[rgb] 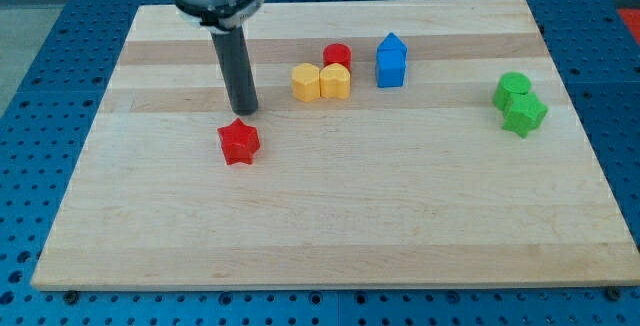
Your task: Separate the hexagon from the yellow heart
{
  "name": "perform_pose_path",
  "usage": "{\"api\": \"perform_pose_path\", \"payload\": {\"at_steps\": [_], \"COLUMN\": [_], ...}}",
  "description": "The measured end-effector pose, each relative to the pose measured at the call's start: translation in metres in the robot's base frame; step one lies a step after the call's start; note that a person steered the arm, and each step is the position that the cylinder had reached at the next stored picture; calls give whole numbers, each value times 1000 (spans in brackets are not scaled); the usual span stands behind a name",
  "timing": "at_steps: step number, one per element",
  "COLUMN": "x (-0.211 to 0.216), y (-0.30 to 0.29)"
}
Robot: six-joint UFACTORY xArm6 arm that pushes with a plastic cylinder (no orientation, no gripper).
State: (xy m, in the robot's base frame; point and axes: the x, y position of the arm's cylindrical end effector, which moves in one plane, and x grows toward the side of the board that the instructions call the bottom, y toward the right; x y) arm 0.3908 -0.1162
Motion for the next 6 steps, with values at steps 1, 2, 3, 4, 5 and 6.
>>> {"api": "perform_pose_path", "payload": {"at_steps": [1, 2, 3, 4, 5, 6], "x": [-26, -49, -61, -61, -61, -54], "y": [-1, 7, 30, 66, 86, 88]}}
